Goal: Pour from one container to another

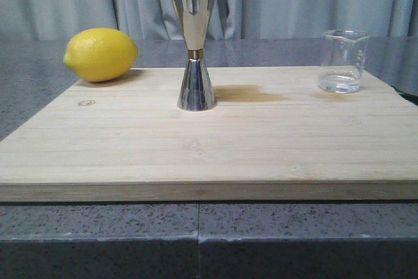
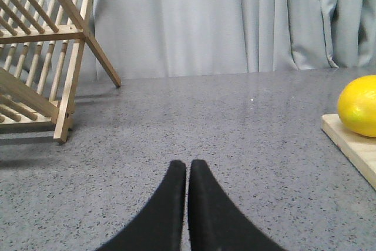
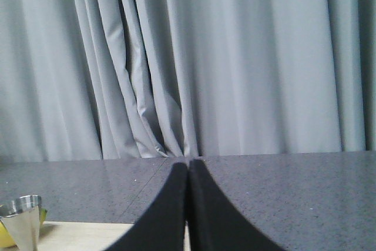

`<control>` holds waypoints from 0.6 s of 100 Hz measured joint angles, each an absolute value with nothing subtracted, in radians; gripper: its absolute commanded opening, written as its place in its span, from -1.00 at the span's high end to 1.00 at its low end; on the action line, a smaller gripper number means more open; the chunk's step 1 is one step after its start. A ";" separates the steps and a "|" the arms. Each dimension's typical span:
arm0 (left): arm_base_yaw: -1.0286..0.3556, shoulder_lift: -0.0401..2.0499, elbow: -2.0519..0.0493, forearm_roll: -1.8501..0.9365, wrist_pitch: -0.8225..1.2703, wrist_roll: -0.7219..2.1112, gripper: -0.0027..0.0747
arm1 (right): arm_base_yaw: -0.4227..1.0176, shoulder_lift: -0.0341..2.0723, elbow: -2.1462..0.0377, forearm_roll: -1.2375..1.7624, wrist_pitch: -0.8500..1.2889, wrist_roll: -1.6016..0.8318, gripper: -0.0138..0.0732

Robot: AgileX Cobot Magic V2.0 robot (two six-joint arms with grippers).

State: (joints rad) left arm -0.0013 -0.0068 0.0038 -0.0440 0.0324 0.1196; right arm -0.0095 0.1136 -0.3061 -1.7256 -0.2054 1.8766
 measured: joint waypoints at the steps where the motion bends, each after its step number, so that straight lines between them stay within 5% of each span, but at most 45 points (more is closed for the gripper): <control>1: -0.001 -0.007 0.004 -0.044 0.032 0.120 0.98 | -0.010 0.109 -0.295 -1.687 -0.203 1.855 0.85; 37: -0.001 -0.007 0.004 -0.044 0.032 0.120 0.98 | -0.010 -0.010 -0.071 -0.095 0.087 0.172 0.85; 60: -0.001 -0.007 0.004 -0.044 0.032 0.120 0.98 | -0.010 -0.010 0.012 0.076 0.038 -0.045 0.85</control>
State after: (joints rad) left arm -0.0013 -0.0068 0.0038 -0.0440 0.0318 0.1196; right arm -0.0102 -0.0098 0.0119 0.0761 0.0377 -0.0450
